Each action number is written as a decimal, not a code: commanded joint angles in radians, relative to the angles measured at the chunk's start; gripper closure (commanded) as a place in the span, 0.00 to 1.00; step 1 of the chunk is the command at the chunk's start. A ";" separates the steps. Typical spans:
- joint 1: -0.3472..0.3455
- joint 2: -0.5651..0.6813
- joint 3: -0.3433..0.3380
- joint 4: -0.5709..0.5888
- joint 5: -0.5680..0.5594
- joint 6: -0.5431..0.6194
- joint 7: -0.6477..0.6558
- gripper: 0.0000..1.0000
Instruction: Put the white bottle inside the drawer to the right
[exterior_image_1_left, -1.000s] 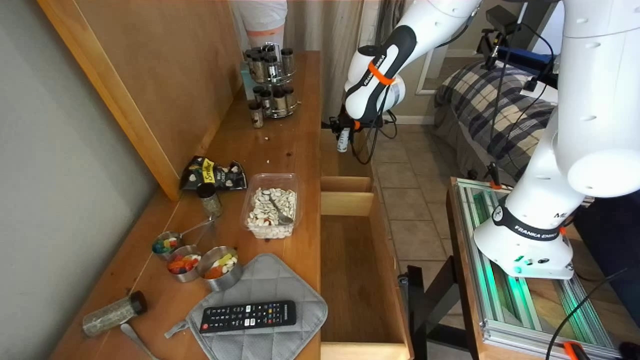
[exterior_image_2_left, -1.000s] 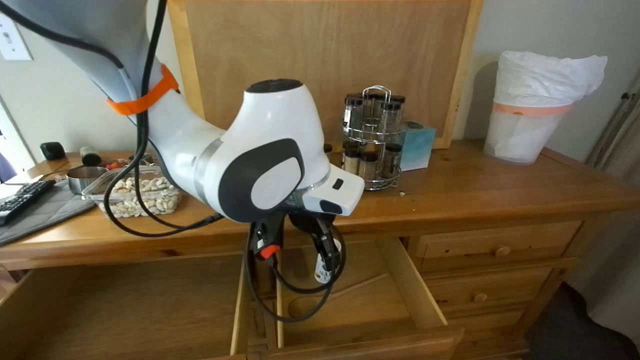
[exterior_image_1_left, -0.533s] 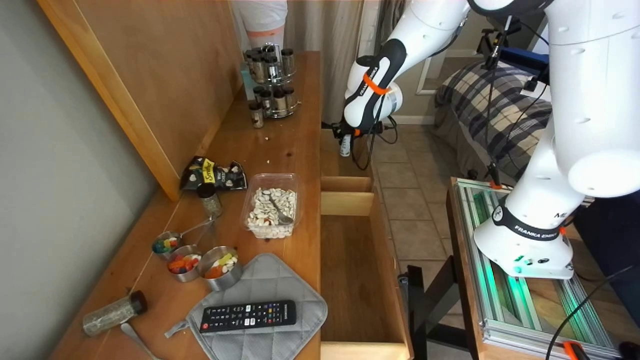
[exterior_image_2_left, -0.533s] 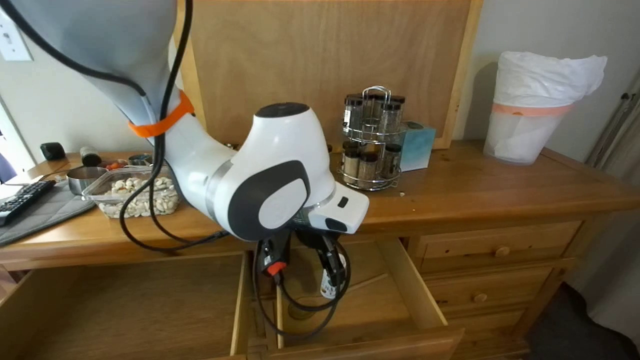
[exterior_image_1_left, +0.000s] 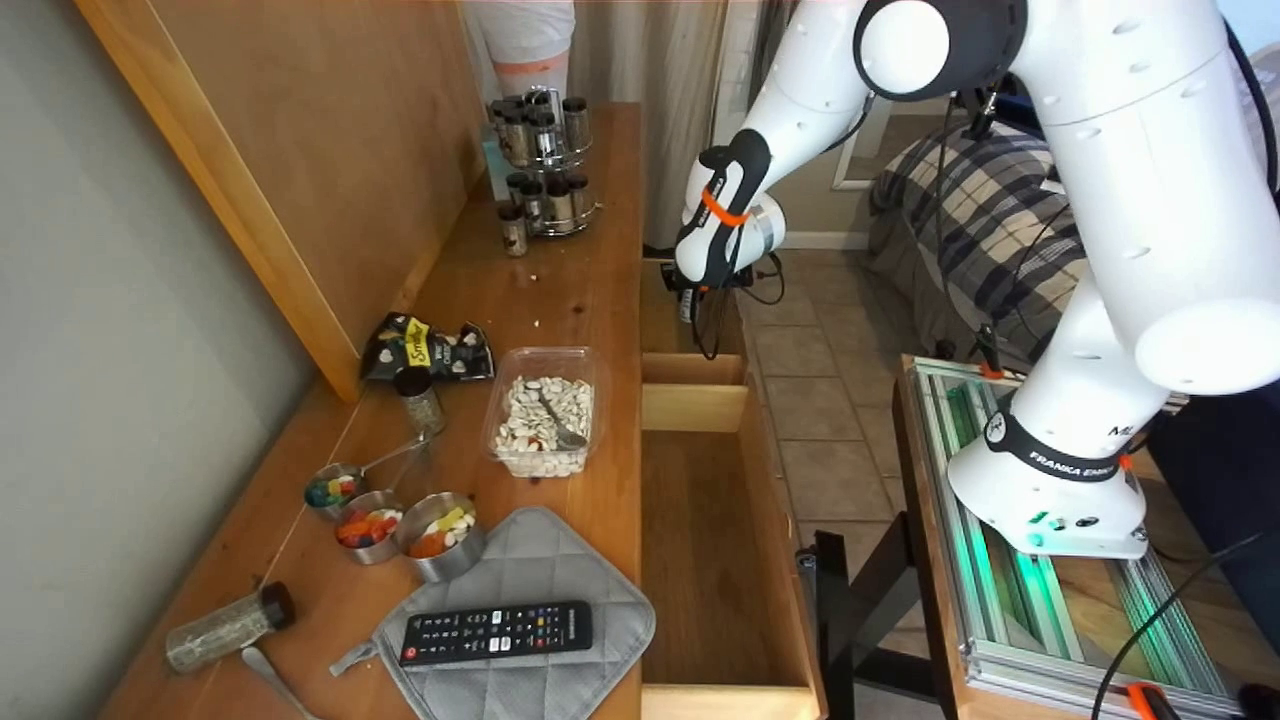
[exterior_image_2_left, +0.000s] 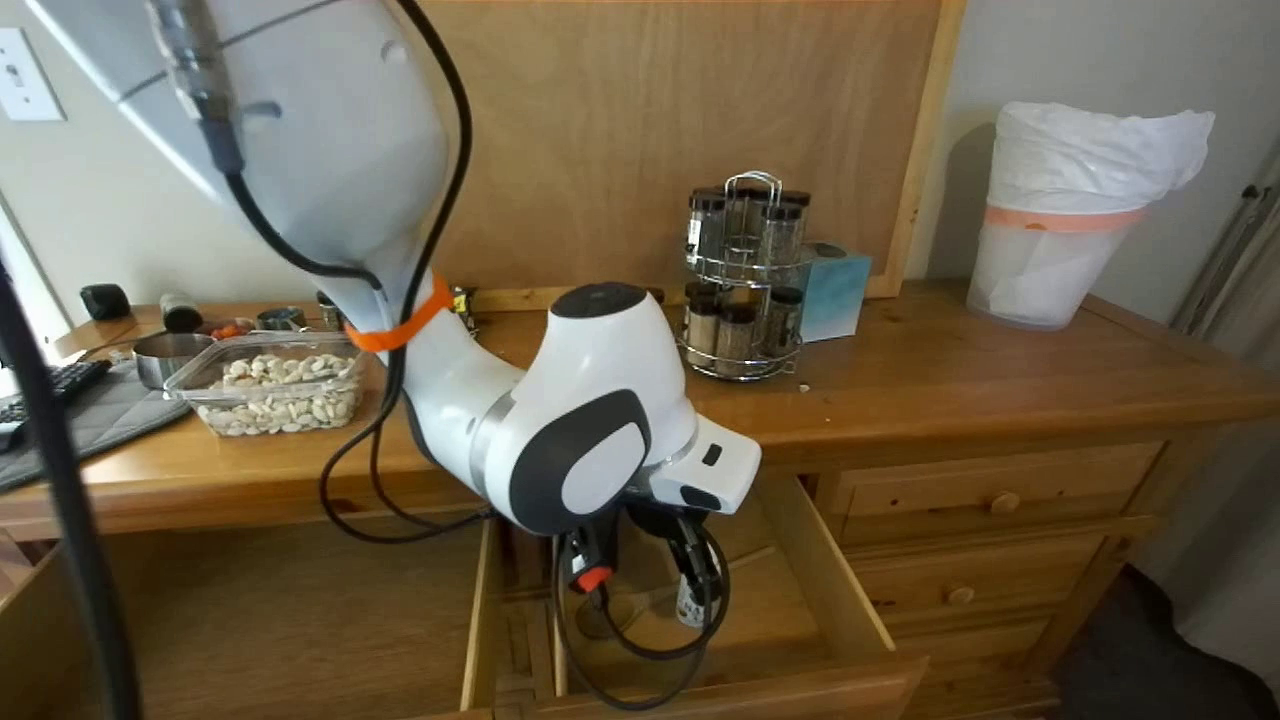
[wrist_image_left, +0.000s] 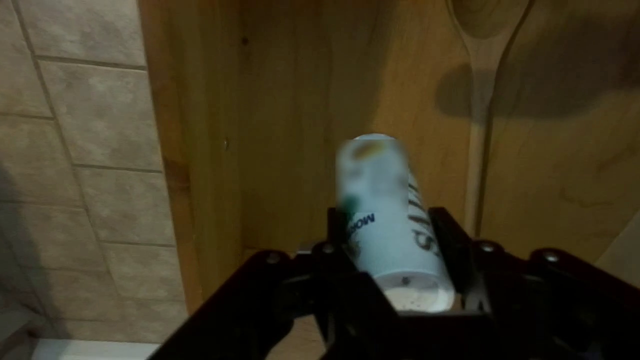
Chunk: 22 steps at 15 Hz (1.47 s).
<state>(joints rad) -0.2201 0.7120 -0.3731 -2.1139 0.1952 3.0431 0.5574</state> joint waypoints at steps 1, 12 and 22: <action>-0.009 0.107 0.001 0.119 0.048 0.034 -0.036 0.81; -0.154 0.264 0.131 0.326 0.049 0.051 -0.195 0.81; -0.248 0.345 0.232 0.368 -0.019 0.185 -0.446 0.81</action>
<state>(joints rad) -0.4117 1.0234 -0.1959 -1.7851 0.2089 3.1865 0.1680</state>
